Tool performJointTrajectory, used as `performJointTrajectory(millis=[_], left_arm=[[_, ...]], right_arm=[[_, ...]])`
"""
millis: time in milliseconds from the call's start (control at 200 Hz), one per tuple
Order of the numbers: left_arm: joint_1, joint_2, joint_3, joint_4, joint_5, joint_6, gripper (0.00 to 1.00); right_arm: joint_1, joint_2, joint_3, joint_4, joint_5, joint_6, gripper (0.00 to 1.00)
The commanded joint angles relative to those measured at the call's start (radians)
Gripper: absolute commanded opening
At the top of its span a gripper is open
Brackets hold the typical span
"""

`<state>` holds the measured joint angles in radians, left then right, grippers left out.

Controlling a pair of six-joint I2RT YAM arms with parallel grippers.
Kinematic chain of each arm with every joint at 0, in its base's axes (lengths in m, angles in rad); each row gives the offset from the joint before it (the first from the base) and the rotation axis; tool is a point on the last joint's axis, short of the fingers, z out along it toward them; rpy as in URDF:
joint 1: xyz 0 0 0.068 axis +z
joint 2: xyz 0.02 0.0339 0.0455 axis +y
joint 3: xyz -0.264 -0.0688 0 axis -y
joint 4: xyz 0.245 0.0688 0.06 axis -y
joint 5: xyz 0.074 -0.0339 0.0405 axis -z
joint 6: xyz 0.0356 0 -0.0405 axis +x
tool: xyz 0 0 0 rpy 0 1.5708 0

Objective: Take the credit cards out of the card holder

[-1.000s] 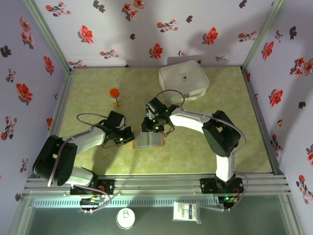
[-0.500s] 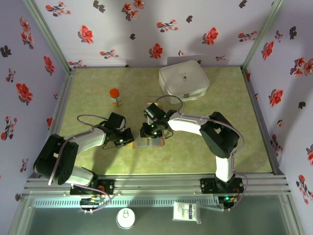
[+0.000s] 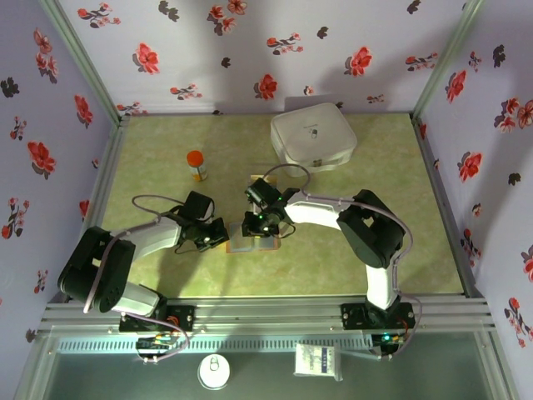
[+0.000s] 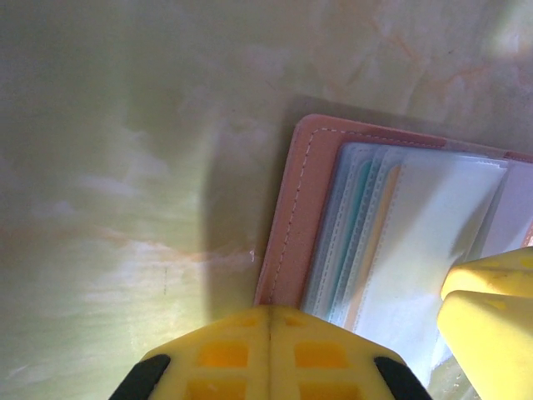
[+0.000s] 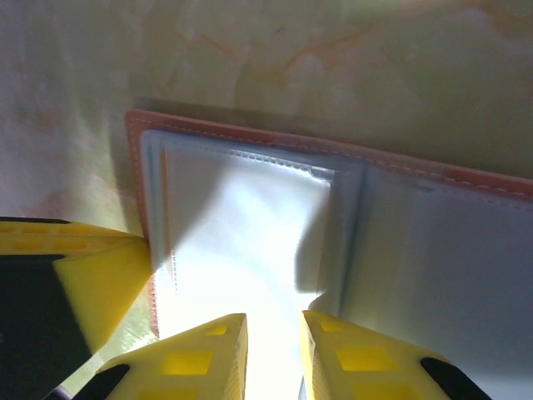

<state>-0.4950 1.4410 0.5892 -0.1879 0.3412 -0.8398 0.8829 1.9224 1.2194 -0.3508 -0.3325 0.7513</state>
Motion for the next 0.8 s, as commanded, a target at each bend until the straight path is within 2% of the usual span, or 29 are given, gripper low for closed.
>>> performJointTrajectory(millis=[0, 415, 605, 795], left_arm=[[-0.007, 0.029, 0.007, -0.038, -0.028, 0.0, 0.02], [-0.007, -0.039, 0.03, -0.064, -0.034, -0.012, 0.03], [-0.008, -0.095, 0.049, -0.055, 0.0, -0.052, 0.11], [-0.027, -0.071, 0.08, -0.014, 0.052, -0.08, 0.21]], right_arm=[[0.004, -0.016, -0.001, -0.067, 0.068, -0.028, 0.25], [-0.003, -0.011, -0.019, -0.045, 0.055, -0.028, 0.23], [-0.004, -0.018, -0.03, -0.039, 0.055, -0.027, 0.23], [-0.004, -0.022, -0.035, -0.043, 0.056, -0.03, 0.23]])
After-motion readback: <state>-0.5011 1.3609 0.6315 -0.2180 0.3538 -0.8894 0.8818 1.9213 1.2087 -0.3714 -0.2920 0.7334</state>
